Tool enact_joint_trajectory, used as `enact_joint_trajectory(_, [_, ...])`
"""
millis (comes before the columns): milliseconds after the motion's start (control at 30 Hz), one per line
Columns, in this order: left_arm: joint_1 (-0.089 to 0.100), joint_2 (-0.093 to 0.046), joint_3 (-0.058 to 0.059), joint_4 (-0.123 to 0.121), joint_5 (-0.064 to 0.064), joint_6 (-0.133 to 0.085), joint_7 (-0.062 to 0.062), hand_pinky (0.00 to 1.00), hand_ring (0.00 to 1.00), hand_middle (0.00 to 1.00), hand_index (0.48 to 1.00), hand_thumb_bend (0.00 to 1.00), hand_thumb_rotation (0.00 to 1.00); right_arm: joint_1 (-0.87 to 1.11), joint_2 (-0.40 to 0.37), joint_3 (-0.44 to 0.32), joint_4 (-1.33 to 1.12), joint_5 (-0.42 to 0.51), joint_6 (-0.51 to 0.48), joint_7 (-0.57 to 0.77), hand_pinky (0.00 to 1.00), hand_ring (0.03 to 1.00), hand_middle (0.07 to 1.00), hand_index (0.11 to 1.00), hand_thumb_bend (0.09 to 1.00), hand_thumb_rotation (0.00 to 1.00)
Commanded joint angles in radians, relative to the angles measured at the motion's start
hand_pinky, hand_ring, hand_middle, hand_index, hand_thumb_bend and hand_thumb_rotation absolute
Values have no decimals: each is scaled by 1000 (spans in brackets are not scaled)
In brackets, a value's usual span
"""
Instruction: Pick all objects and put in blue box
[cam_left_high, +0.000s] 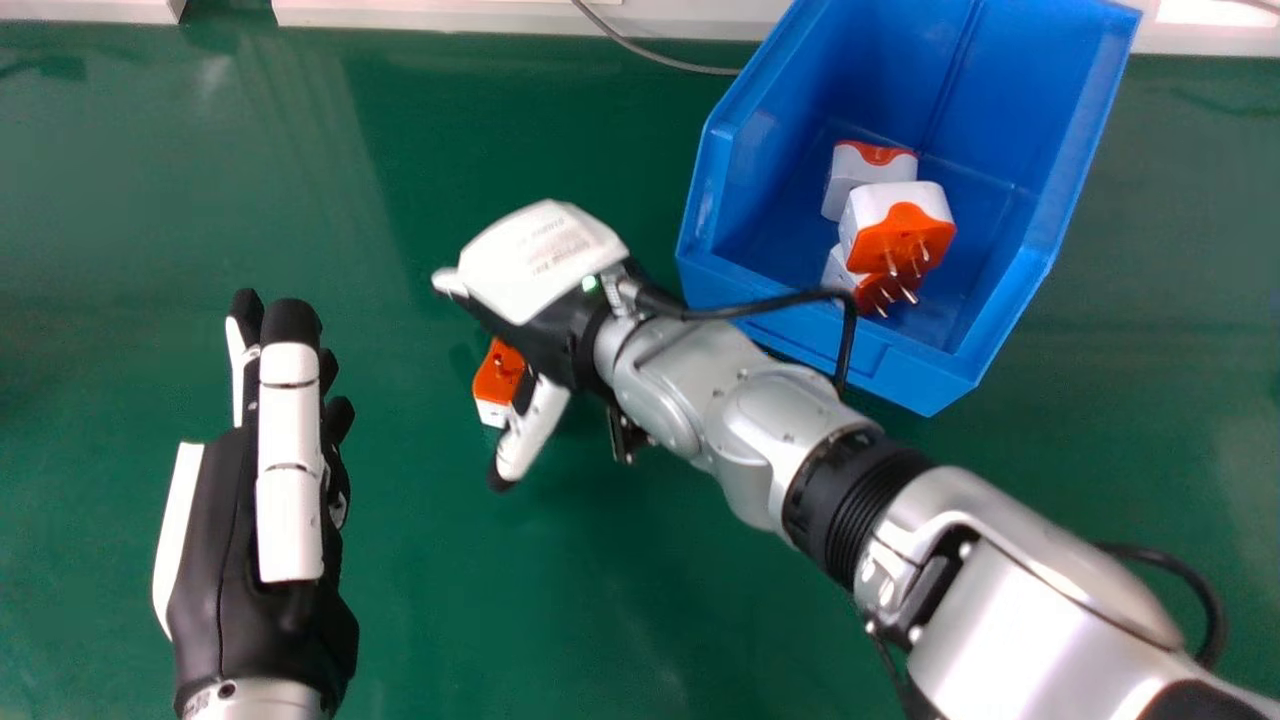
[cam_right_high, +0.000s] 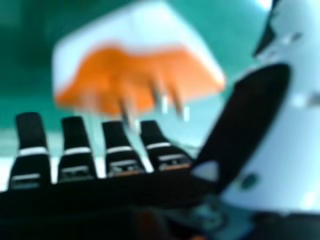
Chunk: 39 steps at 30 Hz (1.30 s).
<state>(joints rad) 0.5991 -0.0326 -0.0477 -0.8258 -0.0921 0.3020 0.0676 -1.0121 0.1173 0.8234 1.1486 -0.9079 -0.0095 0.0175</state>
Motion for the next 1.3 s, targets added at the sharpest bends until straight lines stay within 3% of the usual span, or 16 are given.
enact_joint_trajectory(0, [28,0,-19,-51,16,-9,6,1000,1000,1000,1000,632,982,13,-1,3,-30,2,2,6,721,837,885,877,835,482])
enact_joint_trajectory(100, [51,4,-31,-70,28,-14,6,1000,1000,997,1000,646,990,35,-3,7,-41,2,5,23,716,836,884,869,796,458])
enact_joint_trajectory(200, [64,1,-35,-84,27,-9,9,1000,1000,994,1000,638,993,46,5,3,-41,9,23,47,720,840,890,872,768,432])
enact_joint_trajectory(233, [67,0,-36,-89,27,-8,9,1000,1000,995,1000,633,997,52,6,-1,-45,14,29,47,714,836,890,872,755,393])
enact_joint_trajectory(333, [72,2,-32,-90,23,-12,6,1000,1000,998,1000,629,1000,70,7,-5,-61,20,41,49,663,806,872,853,694,107])
enact_joint_trajectory(433, [76,6,-25,-92,21,-13,2,1000,1000,999,1000,636,1000,67,15,10,-54,13,59,65,613,788,864,830,639,14])
enact_joint_trajectory(467, [77,7,-23,-92,20,-13,1,1000,1000,998,1000,639,999,54,29,5,-27,24,66,82,580,747,831,812,630,139])
enact_joint_trajectory(567, [78,8,-18,-89,17,-13,-1,1000,1000,998,1000,635,998,26,46,-19,23,60,54,121,381,499,572,589,551,36])
enact_joint_trajectory(667, [77,9,-16,-89,17,-11,-2,1000,1000,998,1000,641,992,-1,46,-11,55,58,27,158,310,419,504,550,520,7])
enact_joint_trajectory(900, [67,10,-6,-77,16,-12,-3,1000,1000,993,1000,646,988,63,1,-114,5,153,-75,15,328,405,507,532,510,0])
enact_joint_trajectory(1133, [52,14,7,-63,7,-14,-11,1000,1000,996,1000,649,980,79,-20,-134,-15,172,-128,-40,328,411,506,516,513,0])
enact_joint_trajectory(1267, [40,18,16,-51,2,-11,-15,1000,1000,996,1000,657,974,72,-14,-139,-12,176,-108,-37,352,424,518,487,515,0])
